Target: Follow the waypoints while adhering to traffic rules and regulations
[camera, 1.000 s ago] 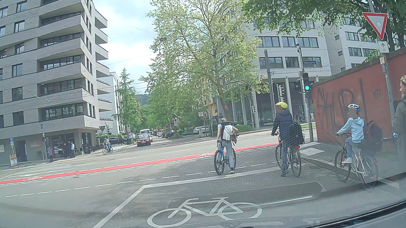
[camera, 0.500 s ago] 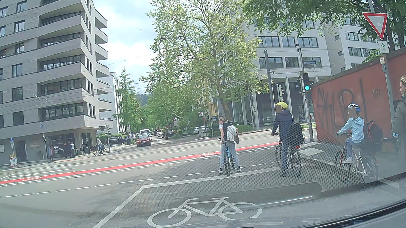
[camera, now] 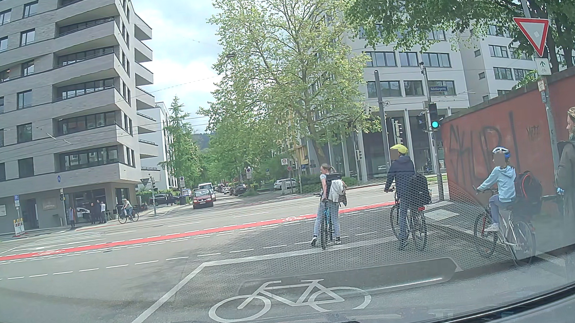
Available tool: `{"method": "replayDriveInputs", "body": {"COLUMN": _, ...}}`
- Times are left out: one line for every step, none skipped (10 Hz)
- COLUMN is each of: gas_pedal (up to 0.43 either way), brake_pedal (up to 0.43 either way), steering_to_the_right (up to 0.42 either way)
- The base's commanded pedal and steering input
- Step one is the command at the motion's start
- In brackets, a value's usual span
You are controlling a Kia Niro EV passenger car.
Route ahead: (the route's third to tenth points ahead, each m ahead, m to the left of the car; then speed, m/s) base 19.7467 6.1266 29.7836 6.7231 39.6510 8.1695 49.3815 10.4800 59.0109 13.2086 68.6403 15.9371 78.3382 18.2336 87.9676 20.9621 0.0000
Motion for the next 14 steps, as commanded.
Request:
{"method": "replayDriveInputs", "body": {"gas_pedal": 0.0, "brake_pedal": 0.268, "steering_to_the_right": -0.014}}
{"method": "replayDriveInputs", "body": {"gas_pedal": 0.0, "brake_pedal": 0.268, "steering_to_the_right": -0.014}}
{"method": "replayDriveInputs", "body": {"gas_pedal": 0.0, "brake_pedal": 0.262, "steering_to_the_right": -0.014}}
{"method": "replayDriveInputs", "body": {"gas_pedal": 0.0, "brake_pedal": 0.268, "steering_to_the_right": -0.014}}
{"method": "replayDriveInputs", "body": {"gas_pedal": 0.0, "brake_pedal": 0.262, "steering_to_the_right": -0.014}}
{"method": "replayDriveInputs", "body": {"gas_pedal": 0.0, "brake_pedal": 0.262, "steering_to_the_right": -0.014}}
{"method": "replayDriveInputs", "body": {"gas_pedal": 0.0, "brake_pedal": 0.262, "steering_to_the_right": -0.014}}
{"method": "replayDriveInputs", "body": {"gas_pedal": 0.0, "brake_pedal": 0.268, "steering_to_the_right": -0.014}}
{"method": "replayDriveInputs", "body": {"gas_pedal": 0.0, "brake_pedal": 0.268, "steering_to_the_right": -0.014}}
{"method": "replayDriveInputs", "body": {"gas_pedal": 0.0, "brake_pedal": 0.262, "steering_to_the_right": -0.014}}
{"method": "replayDriveInputs", "body": {"gas_pedal": 0.0, "brake_pedal": 0.262, "steering_to_the_right": -0.014}}
{"method": "replayDriveInputs", "body": {"gas_pedal": 0.0, "brake_pedal": 0.268, "steering_to_the_right": -0.014}}
{"method": "replayDriveInputs", "body": {"gas_pedal": 0.0, "brake_pedal": 0.268, "steering_to_the_right": -0.014}}
{"method": "replayDriveInputs", "body": {"gas_pedal": 0.0, "brake_pedal": 0.268, "steering_to_the_right": -0.014}}
